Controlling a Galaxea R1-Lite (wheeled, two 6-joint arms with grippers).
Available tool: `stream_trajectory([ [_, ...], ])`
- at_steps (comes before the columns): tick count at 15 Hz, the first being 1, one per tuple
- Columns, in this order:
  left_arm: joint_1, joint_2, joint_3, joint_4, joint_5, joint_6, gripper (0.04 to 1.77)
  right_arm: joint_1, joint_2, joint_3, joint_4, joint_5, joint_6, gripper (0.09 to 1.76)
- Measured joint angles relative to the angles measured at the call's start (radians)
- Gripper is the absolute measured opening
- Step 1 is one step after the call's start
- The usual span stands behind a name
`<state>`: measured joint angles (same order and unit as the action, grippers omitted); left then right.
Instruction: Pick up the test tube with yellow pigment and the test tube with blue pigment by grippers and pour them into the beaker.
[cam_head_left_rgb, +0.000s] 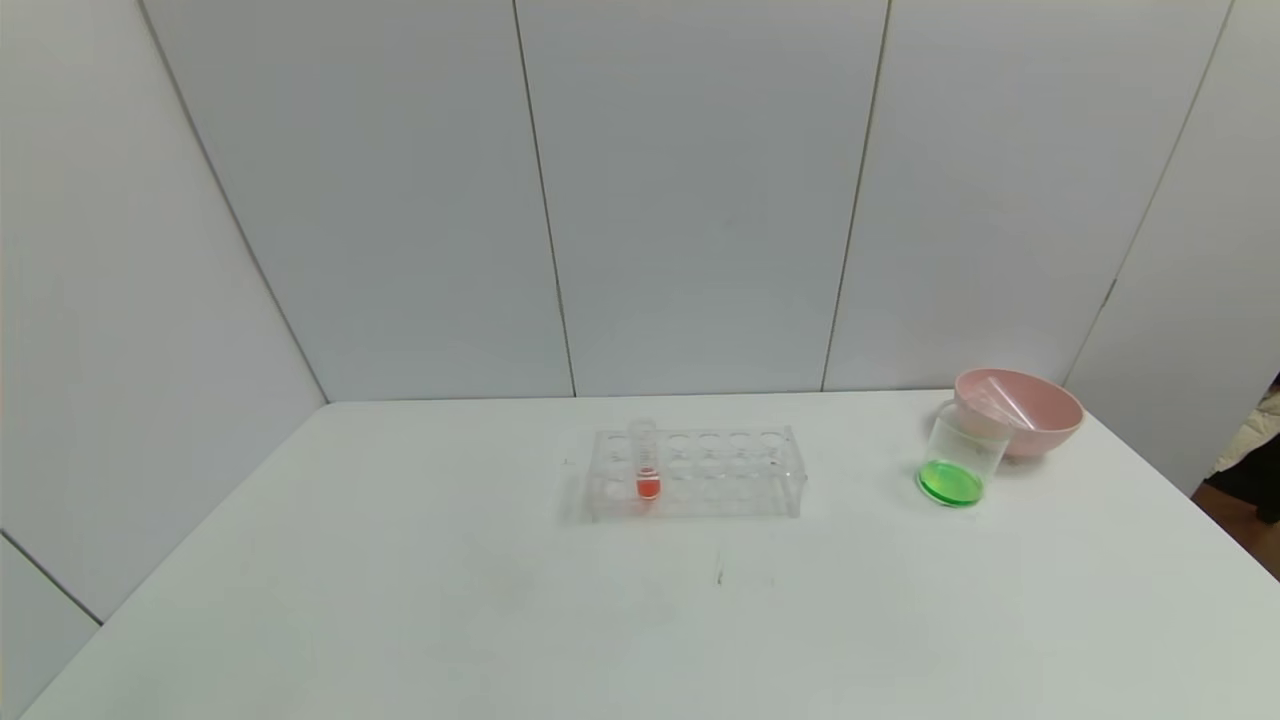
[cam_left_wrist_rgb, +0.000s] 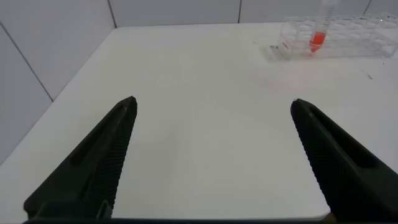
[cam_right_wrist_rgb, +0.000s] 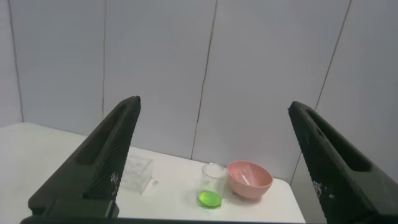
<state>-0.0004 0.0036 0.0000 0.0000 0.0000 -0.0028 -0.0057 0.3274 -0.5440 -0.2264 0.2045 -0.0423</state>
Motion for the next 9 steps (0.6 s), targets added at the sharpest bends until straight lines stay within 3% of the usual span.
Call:
stream_trajectory([
  [4, 0.0, 0.0, 0.0, 0.0, 0.0, 0.0, 1.76, 0.006, -0.245, 0.114, 0.075, -0.018, -0.046, 1.7],
  [9, 0.0, 0.0, 0.0, 0.0, 0.0, 0.0, 1.76, 0.006, -0.323, 0.373, 0.003, -0.171, -0.05, 1.7],
])
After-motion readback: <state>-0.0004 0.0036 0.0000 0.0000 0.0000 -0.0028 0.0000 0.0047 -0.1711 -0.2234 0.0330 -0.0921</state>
